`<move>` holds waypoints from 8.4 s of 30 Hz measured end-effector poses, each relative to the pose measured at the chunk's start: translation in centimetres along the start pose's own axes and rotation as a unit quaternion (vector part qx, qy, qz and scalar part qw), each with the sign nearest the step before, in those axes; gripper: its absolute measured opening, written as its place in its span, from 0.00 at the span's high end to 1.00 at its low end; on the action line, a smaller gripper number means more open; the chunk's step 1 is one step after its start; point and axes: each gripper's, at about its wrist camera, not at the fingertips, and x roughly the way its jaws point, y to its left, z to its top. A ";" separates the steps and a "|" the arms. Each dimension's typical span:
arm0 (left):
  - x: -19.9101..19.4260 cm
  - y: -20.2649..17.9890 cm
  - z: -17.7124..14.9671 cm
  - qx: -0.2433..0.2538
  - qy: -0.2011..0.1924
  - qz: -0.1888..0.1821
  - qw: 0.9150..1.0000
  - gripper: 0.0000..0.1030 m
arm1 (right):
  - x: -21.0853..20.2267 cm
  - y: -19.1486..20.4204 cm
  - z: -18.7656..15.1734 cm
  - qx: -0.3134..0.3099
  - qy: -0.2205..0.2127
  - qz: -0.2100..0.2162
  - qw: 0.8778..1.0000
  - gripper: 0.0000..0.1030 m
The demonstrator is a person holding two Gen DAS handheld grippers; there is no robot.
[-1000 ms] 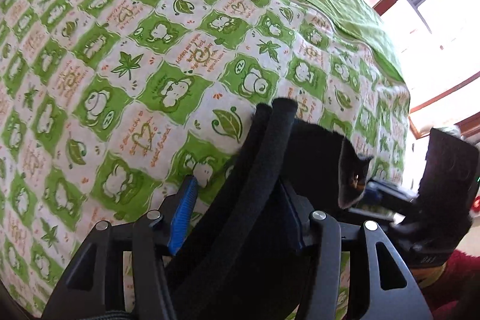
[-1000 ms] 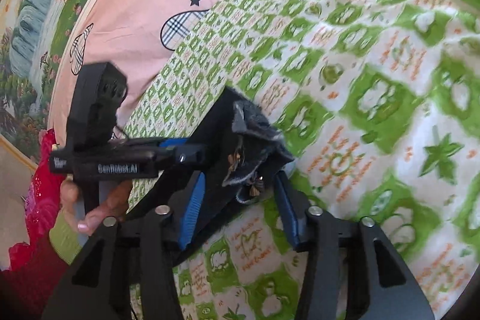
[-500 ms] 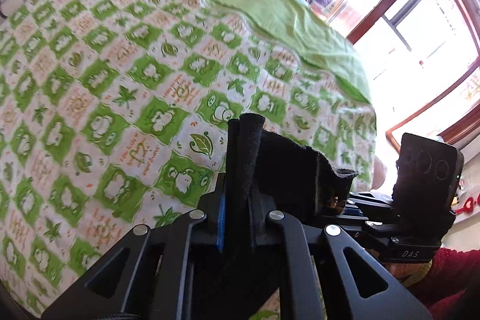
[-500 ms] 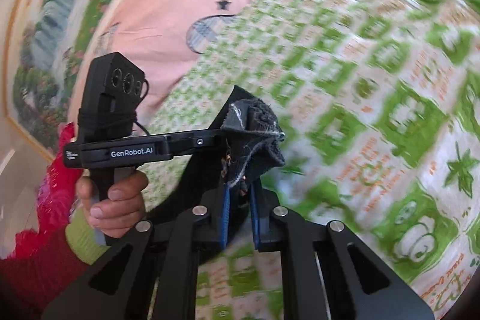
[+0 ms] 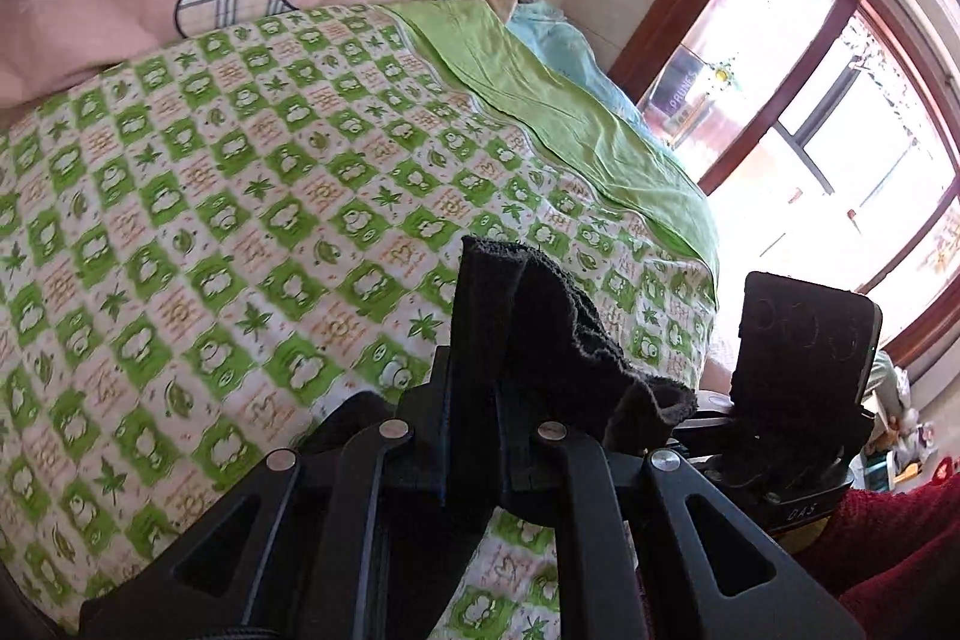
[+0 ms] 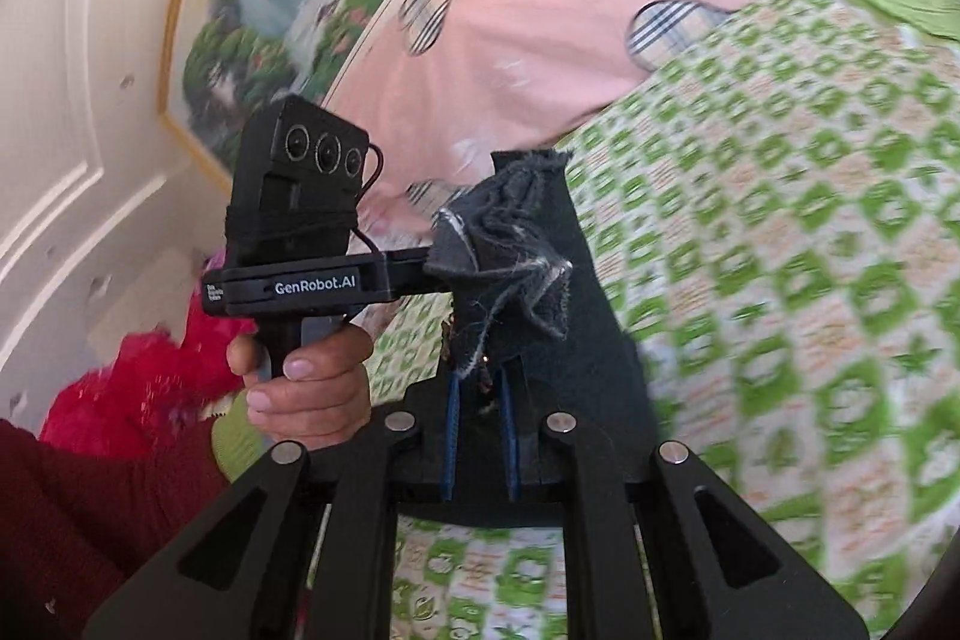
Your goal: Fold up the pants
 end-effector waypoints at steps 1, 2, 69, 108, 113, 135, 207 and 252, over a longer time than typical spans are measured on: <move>-0.4 0.5 -0.7 -0.010 -0.004 0.001 1.000 0.91 | 0.9 0.2 -0.3 -0.003 0.010 0.005 1.000 0.87; -0.9 1.2 -1.4 -0.024 -0.009 0.002 1.000 0.91 | 1.5 0.3 -0.6 -0.004 0.016 0.008 1.000 0.87; -21.9 9.0 -37.0 -0.494 -0.219 0.250 0.803 0.44 | 19.5 13.0 -6.6 -0.171 0.241 0.093 0.951 0.50; -23.2 15.5 -41.5 -0.578 -0.273 0.215 0.738 0.56 | 44.3 22.0 -10.6 -0.385 0.465 0.121 0.788 0.45; -23.2 15.6 -41.7 -0.580 -0.269 0.231 0.733 0.71 | 44.7 21.8 -11.8 -0.387 0.475 0.130 0.779 0.67; -26.1 5.7 -28.3 -0.432 -0.308 0.255 0.809 0.86 | 29.5 19.8 0.2 -0.306 0.289 0.186 0.888 0.80; -8.1 -2.4 -16.1 -0.226 -0.173 0.204 0.937 0.34 | 1.8 -2.6 2.6 -0.019 0.024 -0.138 0.990 0.26; -8.7 8.8 -20.3 -0.359 -0.139 0.224 0.895 0.19 | 6.7 -3.0 -2.6 -0.076 0.085 -0.285 0.952 0.14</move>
